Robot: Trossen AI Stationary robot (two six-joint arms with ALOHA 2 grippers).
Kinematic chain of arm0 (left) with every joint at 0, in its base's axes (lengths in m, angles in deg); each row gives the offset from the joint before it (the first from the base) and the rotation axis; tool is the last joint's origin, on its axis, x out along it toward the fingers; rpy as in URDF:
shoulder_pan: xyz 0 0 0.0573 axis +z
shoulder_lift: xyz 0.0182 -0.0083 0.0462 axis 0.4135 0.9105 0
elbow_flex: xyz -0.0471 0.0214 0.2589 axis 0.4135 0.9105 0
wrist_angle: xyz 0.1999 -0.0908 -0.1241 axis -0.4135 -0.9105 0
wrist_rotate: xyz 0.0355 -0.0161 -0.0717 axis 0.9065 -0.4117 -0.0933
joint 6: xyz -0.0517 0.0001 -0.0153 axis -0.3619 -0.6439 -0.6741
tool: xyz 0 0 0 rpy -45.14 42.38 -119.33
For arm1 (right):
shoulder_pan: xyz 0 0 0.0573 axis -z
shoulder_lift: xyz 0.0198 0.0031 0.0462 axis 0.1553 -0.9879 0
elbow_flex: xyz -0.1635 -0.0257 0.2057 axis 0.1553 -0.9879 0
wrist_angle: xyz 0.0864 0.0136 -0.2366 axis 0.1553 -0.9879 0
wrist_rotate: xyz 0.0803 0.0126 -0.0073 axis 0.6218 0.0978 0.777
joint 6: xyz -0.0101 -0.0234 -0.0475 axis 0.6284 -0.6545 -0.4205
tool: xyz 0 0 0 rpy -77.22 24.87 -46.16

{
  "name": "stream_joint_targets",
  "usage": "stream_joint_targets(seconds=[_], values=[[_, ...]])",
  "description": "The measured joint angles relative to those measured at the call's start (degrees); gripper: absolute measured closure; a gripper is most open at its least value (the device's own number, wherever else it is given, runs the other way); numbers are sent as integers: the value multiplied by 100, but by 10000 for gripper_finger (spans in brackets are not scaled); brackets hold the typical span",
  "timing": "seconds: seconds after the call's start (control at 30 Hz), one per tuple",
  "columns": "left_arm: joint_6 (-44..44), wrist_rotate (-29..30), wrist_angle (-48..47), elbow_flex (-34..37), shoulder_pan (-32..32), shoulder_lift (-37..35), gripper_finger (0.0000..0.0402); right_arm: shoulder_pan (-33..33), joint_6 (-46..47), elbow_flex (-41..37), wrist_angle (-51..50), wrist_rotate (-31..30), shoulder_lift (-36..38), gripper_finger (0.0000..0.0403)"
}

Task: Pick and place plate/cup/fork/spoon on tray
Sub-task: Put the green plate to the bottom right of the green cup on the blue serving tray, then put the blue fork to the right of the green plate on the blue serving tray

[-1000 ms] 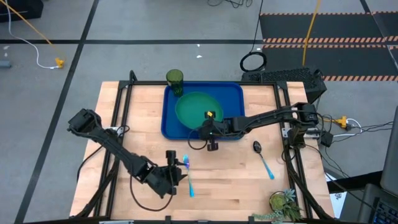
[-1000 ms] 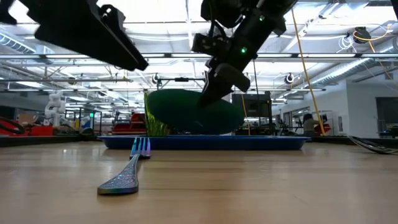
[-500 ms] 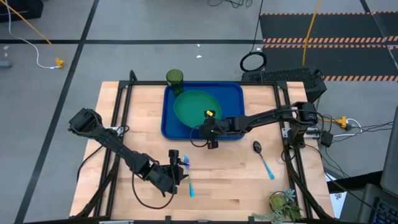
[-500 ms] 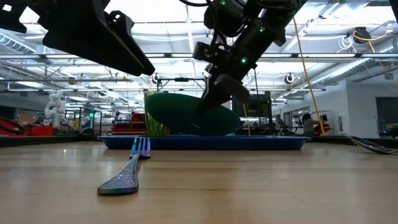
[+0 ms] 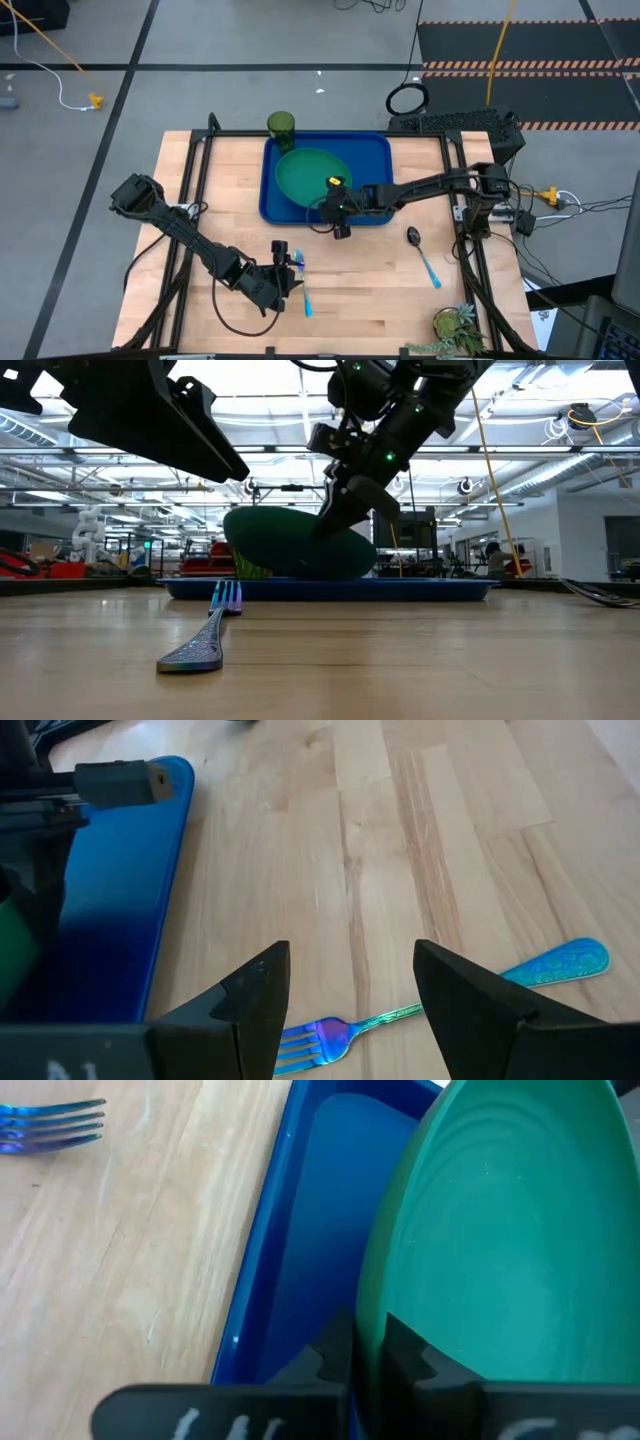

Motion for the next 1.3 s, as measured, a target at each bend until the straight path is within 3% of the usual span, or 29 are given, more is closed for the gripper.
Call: stream_joint_targets(seconds=[0.43,0.9,1.3], values=[[20,1,0,0,0,0,186,121,-69,0,-10,241,-1,395],[205,4,0,-2,-26,0,186,233,318,4,-140,350,-2,325],[213,4,-26,-2,-134,-34,186,77,1458,4,-350,356,176,320]])
